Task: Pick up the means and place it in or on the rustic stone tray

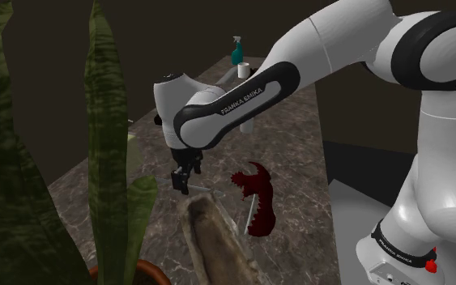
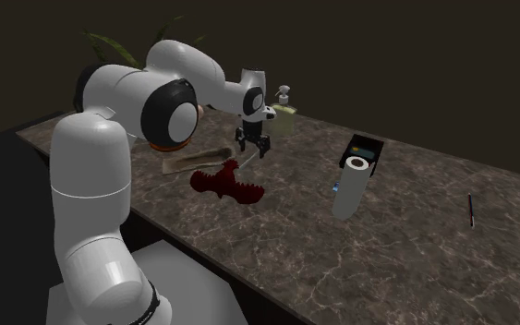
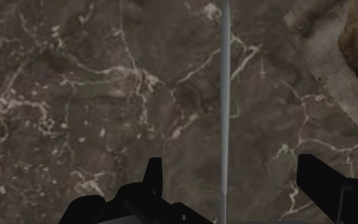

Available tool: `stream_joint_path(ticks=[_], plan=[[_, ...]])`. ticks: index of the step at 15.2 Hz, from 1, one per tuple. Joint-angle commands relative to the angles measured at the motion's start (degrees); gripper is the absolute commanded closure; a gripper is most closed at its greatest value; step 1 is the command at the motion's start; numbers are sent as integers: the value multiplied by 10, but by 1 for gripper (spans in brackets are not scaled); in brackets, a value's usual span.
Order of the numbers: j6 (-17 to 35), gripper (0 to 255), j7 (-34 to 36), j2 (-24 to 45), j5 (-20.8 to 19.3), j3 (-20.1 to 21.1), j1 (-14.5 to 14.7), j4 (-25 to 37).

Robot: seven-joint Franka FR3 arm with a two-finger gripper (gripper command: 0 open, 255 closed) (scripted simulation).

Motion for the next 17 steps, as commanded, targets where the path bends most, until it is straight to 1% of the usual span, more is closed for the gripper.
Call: stream_joint_path(ticks=[1,7,8,17], plan=[[4,0,1,2,-1,0,1,-2],[4,0,1,2,-1,0,1,-2],[4,255,1,2,-1,0,1,-2],[4,255,1,2,-1,0,1,-2]])
